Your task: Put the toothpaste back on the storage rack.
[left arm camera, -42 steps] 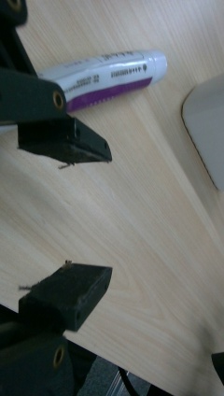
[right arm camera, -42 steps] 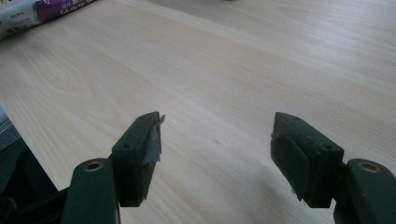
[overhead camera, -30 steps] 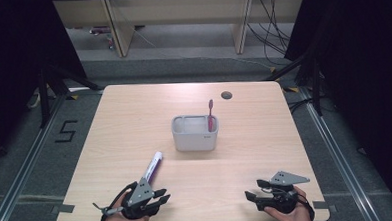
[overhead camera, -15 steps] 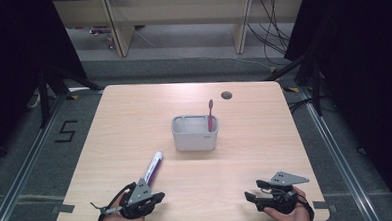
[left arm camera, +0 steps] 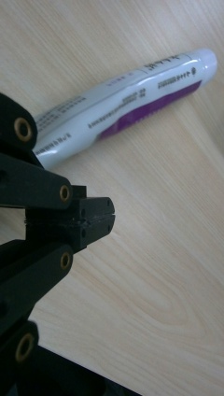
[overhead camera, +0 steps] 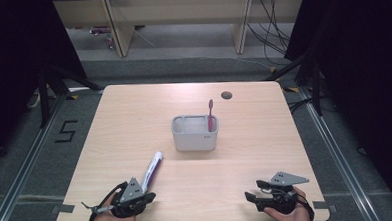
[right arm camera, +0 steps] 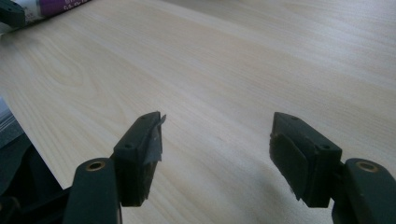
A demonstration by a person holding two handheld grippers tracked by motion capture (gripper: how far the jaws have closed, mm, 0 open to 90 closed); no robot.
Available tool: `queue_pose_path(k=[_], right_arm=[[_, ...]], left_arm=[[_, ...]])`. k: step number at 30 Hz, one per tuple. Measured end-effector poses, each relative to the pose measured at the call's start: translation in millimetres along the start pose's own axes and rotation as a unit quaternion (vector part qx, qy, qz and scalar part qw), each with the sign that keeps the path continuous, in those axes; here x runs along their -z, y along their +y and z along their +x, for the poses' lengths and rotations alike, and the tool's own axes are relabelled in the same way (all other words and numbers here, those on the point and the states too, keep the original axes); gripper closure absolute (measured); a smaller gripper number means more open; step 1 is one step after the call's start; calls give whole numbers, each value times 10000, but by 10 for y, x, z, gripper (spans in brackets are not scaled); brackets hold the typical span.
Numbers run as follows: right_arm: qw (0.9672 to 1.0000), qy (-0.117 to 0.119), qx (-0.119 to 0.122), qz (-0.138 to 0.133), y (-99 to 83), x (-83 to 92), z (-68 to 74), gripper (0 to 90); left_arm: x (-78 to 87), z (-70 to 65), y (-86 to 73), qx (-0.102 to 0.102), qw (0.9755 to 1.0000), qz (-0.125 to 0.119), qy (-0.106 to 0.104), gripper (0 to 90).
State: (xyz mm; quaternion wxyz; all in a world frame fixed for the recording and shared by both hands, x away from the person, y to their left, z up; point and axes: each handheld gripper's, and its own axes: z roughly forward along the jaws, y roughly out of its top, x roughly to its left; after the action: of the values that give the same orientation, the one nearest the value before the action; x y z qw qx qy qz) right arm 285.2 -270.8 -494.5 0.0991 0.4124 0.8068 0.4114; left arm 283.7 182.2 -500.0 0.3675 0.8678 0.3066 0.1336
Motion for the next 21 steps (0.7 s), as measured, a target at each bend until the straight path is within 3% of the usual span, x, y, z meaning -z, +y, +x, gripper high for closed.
queue_pose_path(k=[11, 13, 14, 15, 18, 21], right_arm=[[10000, 24, 4, 9, 3, 1, -4, 352], [9999, -39, -154, 15, -4, -15, 18, 352], [9998, -39, -168, 29, -6, -13, 20, 352], [10000, -58, 16, -24, -4, -9, -4, 353], [9999, 10, -115, -26, -3, -14, 11, 353], [10000, -3, 37, -41, 9, -17, -2, 353]], left_arm=[[13, 43, -52, -6, 9999, 143, 32, 899], [22, 52, -63, 35, 9999, 124, 54, 900], [36, 75, -66, -40, 9998, 181, 89, 899], [40, 84, -68, -47, 9998, 181, 95, 899], [59, 112, -94, 62, 9998, 123, 131, 899], [91, 167, -126, 123, 9997, 130, 192, 899]])
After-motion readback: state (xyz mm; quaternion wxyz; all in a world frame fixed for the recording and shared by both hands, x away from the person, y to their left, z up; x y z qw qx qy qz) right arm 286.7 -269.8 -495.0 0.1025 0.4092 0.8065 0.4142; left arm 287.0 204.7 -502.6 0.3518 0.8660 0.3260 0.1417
